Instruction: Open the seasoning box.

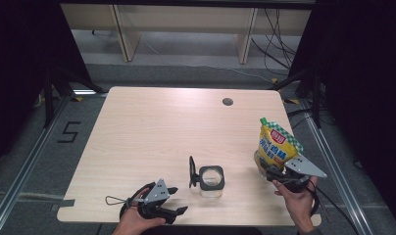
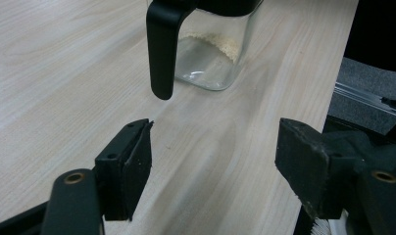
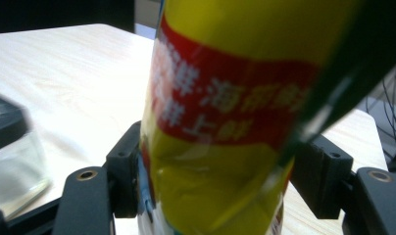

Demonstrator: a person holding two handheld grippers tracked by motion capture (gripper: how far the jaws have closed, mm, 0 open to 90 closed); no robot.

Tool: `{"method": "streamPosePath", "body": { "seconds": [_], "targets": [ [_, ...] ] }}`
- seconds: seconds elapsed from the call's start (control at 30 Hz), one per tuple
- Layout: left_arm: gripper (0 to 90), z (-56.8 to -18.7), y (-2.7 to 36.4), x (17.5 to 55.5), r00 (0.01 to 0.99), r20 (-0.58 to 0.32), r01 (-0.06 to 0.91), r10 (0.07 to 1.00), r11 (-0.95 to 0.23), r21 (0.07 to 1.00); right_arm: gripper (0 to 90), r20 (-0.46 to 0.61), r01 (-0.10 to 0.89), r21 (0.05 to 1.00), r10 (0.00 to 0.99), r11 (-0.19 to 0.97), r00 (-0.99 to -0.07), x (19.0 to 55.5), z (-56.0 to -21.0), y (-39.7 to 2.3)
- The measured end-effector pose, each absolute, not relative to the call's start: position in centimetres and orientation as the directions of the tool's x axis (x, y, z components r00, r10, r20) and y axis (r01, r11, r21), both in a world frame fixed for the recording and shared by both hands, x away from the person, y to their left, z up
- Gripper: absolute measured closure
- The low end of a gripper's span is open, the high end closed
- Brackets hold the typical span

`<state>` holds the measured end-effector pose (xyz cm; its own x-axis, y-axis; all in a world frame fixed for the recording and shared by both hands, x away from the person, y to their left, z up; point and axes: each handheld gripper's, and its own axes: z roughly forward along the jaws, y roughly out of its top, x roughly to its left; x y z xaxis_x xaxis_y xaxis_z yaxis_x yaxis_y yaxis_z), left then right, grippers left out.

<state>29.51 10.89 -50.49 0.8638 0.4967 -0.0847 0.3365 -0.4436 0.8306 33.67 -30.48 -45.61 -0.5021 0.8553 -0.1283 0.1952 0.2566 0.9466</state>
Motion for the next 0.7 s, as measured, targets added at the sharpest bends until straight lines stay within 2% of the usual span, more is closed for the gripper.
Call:
{"method": "streamPosePath", "body": {
  "seconds": [0.1,0.17,0.2,0.23,0.33,0.37,0.4,0.47,0.57,0.7],
  "targets": [
    [29.3,-50.4,10.9,29.5,0.862,-0.089,0.343,0.498,-0.445,0.827,33.4,-0.161,0.174,0.941,0.837,0.289,-0.523,33.0,-45.3,-30.3],
    [29.3,-50.5,10.8,29.4,0.854,-0.102,0.357,0.510,-0.432,0.828,33.4,-0.236,0.138,0.924,0.814,0.358,-0.530,32.5,-45.0,-30.2],
    [29.3,-50.5,10.9,29.5,0.861,-0.084,0.341,0.501,-0.448,0.826,33.5,-0.238,0.140,0.921,0.811,0.363,-0.534,32.1,-44.9,-30.0],
    [29.4,-50.5,10.8,29.4,0.850,-0.106,0.361,0.516,-0.425,0.830,33.5,-0.251,0.127,0.919,0.801,0.373,-0.543,31.7,-44.8,-29.9],
    [29.4,-50.4,11.1,29.6,0.863,-0.072,0.333,0.500,-0.456,0.825,33.5,-0.290,0.110,0.906,0.788,0.409,-0.544,30.8,-44.6,-29.5],
    [29.4,-50.4,11.2,29.7,0.869,-0.057,0.323,0.491,-0.477,0.818,33.5,-0.311,0.096,0.899,0.778,0.427,-0.546,30.6,-44.5,-29.5],
    [29.4,-50.5,11.0,29.6,0.861,-0.084,0.339,0.502,-0.442,0.830,33.5,-0.369,0.056,0.879,0.751,0.473,-0.547,30.2,-44.5,-29.3],
    [29.4,-50.4,11.1,29.7,0.860,-0.077,0.343,0.504,-0.460,0.819,33.6,-0.348,0.078,0.882,0.755,0.465,-0.556,29.9,-44.6,-29.1],
    [29.4,-50.5,11.1,29.6,0.852,-0.084,0.351,0.516,-0.446,0.823,33.7,-0.442,0.042,0.830,0.701,0.556,-0.561,29.0,-44.5,-28.5],
    [29.3,-50.5,11.2,29.6,0.857,-0.075,0.342,0.509,-0.456,0.822,33.7,-0.480,0.042,0.799,0.678,0.600,-0.556,28.3,-44.7,-28.0]
  ]
}}
